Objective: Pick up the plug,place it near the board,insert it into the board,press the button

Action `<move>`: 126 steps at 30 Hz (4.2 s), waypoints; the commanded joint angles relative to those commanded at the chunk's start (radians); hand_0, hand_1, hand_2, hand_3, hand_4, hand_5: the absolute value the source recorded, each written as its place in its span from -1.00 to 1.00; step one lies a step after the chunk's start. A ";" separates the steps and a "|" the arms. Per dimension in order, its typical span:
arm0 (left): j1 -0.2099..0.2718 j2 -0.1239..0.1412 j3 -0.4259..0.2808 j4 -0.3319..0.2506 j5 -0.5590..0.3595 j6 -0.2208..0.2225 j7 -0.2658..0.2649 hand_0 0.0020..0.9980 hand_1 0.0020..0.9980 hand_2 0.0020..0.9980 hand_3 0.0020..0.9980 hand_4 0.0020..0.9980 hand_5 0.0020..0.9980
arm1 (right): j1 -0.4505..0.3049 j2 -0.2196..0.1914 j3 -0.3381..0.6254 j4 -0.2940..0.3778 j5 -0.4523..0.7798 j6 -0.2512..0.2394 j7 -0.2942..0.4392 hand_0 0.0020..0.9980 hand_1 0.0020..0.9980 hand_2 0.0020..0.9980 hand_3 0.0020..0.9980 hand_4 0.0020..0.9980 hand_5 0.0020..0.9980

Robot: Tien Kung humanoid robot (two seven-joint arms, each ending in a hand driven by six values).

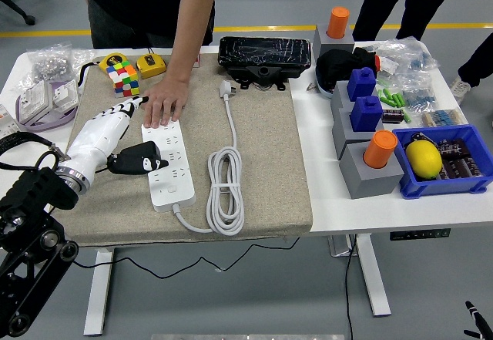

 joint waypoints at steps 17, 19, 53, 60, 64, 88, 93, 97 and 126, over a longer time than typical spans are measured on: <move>-0.036 0.016 0.026 0.155 -0.020 -0.040 -0.010 0.66 0.83 0.68 0.74 1.00 -0.32 | -0.003 -0.001 -0.002 0.000 0.002 -0.002 -0.001 0.63 0.52 0.47 0.55 1.00 1.00; -0.036 0.015 0.028 0.166 -0.022 -0.036 -0.015 0.58 0.79 0.62 0.70 1.00 -0.35 | -0.003 -0.001 -0.003 0.000 0.002 -0.002 -0.001 0.63 0.52 0.47 0.55 1.00 1.00; -0.142 0.017 0.069 0.319 -0.089 0.029 -0.077 0.38 0.55 0.43 0.48 1.00 -0.38 | 0.007 -0.006 -0.006 0.000 0.005 -0.004 -0.001 0.63 0.52 0.47 0.56 1.00 1.00; -0.143 0.014 0.070 0.331 -0.085 0.037 -0.082 0.30 0.48 0.38 0.41 1.00 -0.36 | 0.008 -0.007 -0.007 0.000 0.006 -0.003 0.000 0.63 0.52 0.47 0.55 1.00 1.00; -0.142 0.012 0.070 0.336 -0.080 0.047 -0.086 0.07 0.39 0.32 0.29 1.00 -0.38 | 0.008 -0.007 -0.007 0.000 0.005 -0.003 0.000 0.63 0.52 0.47 0.56 1.00 1.00; -0.133 0.018 0.100 0.338 -0.069 0.092 -0.089 -0.26 0.28 0.21 0.15 0.65 -0.45 | 0.002 -0.008 -0.011 0.000 0.006 -0.004 -0.003 0.63 0.52 0.47 0.56 1.00 1.00; -0.136 0.018 0.102 0.339 -0.070 0.097 -0.089 -0.29 0.27 0.21 0.13 0.64 -0.44 | 0.005 -0.008 -0.014 0.000 0.011 -0.005 -0.003 0.63 0.52 0.47 0.56 1.00 1.00; -0.142 0.021 0.100 0.337 -0.072 0.091 -0.088 -0.29 0.27 0.21 0.13 0.64 -0.44 | 0.005 -0.009 -0.016 0.000 0.012 -0.005 -0.005 0.63 0.52 0.47 0.56 1.00 1.00; -0.147 0.025 0.083 0.311 -0.085 0.077 -0.099 -0.49 -0.39 -0.37 -0.24 0.67 -0.43 | 0.009 -0.010 -0.014 0.000 0.012 -0.007 -0.003 0.63 0.51 0.47 0.56 1.00 1.00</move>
